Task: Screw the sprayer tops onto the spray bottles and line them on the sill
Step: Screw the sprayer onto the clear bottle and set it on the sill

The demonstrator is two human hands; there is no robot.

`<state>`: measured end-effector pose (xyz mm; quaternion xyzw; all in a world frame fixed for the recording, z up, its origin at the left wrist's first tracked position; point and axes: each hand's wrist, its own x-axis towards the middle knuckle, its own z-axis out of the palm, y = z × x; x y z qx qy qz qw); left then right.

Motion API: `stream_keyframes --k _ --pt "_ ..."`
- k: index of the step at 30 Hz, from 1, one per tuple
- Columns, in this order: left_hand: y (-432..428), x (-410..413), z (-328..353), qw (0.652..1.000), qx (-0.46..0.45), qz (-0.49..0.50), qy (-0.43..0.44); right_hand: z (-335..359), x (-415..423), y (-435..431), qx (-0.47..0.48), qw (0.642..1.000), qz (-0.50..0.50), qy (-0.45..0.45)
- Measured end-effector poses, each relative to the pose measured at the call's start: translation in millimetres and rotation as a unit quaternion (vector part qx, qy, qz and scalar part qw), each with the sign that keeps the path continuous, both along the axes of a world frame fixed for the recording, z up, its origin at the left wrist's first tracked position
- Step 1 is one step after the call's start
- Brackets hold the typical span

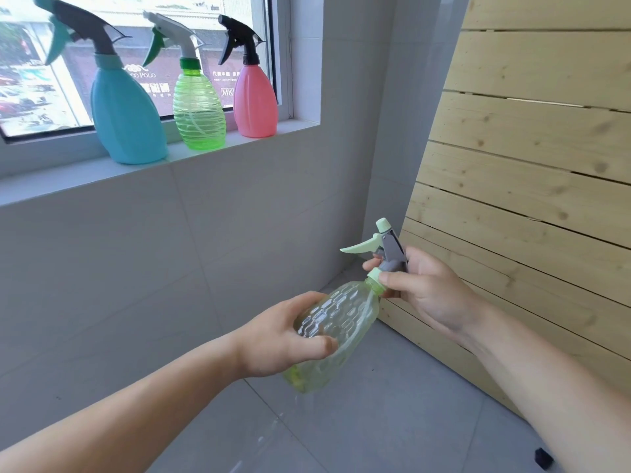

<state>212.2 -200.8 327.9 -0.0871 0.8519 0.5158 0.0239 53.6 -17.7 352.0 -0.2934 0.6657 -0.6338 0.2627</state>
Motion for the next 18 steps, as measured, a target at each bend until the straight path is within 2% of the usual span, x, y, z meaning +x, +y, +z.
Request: stream_keyframes --k 2,6,14,18 --pt "-1 0 0 1.0 -0.012 -0.001 -0.003 1 -2 3 -0.006 1.0 0.025 0.001" --pt "-3 3 -3 0.999 -0.024 -0.014 -0.017 -6 -1 4 0.04 0.998 0.026 0.041" --pt "2 -1 0 1.0 0.003 0.0 0.002 -7 6 -8 0.029 0.995 -0.078 0.053" --pt "0 -2 3 1.0 0.012 0.0 0.007 -1 0 -1 -0.033 0.998 -0.017 -0.046"
